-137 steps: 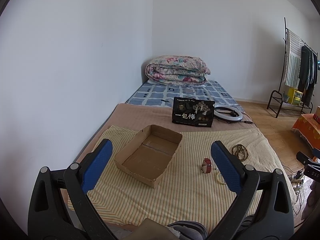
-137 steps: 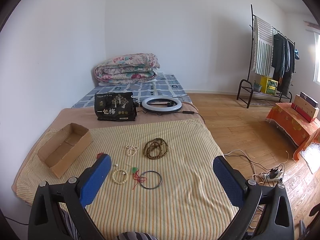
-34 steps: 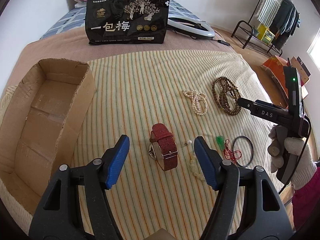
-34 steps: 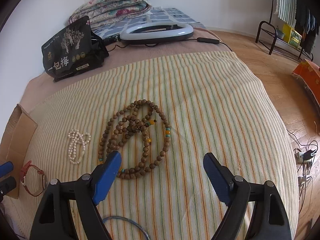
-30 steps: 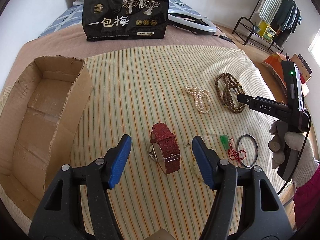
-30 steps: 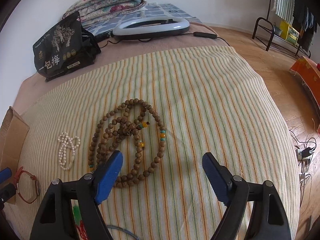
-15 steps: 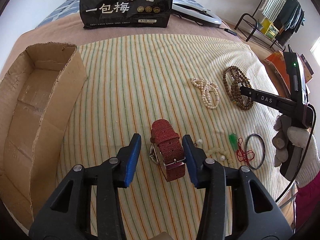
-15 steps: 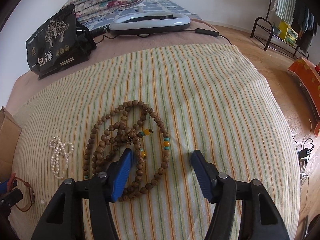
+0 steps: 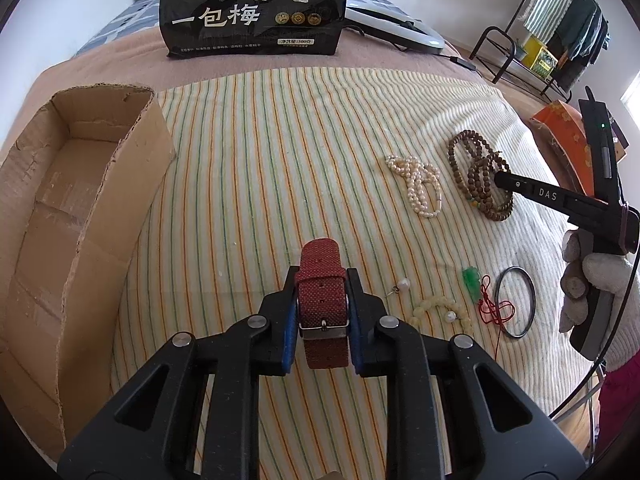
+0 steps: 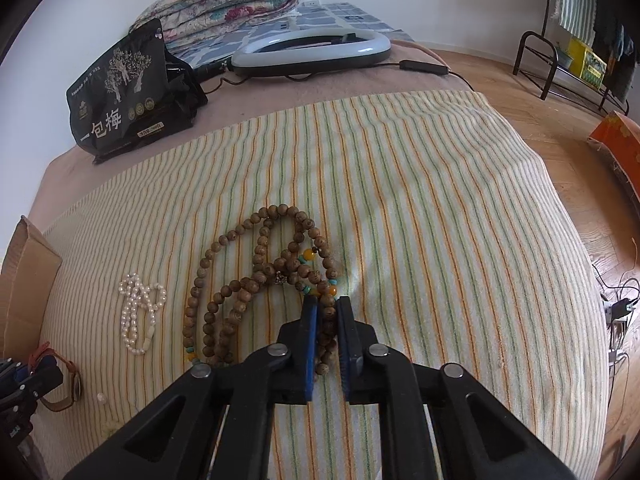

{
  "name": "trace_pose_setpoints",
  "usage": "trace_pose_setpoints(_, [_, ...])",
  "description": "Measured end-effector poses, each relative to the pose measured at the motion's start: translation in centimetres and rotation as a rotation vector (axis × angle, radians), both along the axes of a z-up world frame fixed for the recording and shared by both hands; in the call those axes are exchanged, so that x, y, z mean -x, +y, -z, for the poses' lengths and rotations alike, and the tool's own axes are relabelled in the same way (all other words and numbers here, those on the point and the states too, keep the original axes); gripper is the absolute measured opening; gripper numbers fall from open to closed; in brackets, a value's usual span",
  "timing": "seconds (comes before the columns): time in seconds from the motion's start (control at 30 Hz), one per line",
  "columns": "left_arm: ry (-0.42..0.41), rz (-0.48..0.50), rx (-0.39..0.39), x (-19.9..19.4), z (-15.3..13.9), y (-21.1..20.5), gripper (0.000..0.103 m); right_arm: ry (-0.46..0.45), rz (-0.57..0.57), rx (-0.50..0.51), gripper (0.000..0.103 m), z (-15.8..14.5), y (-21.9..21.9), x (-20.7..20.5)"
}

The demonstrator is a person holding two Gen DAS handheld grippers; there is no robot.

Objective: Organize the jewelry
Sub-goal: 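Lift the brown bead necklace with the right gripper and carry it over the cardboard box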

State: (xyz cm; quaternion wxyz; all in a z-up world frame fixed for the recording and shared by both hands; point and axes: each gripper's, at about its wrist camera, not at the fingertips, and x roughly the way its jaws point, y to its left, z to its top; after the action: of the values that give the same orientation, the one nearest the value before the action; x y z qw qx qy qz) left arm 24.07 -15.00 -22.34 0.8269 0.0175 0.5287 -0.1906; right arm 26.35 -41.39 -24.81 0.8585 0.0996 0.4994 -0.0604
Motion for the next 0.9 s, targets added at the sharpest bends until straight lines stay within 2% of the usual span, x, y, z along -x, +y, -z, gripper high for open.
trace_pose_setpoints(0.43, [-0.057, -0.002, 0.004, 1.2, -2.4, 0.7, 0.019, -0.081, -0.061, 0.008, 0.006, -3.9, 1.4, 1.9])
trace_pose_setpoints(0.9, [-0.154, 0.001, 0.023, 3.5, -7.1, 2.4, 0.019, -0.194, -0.164, 0.073, 0.004, -11.6, 4.7, 4.3])
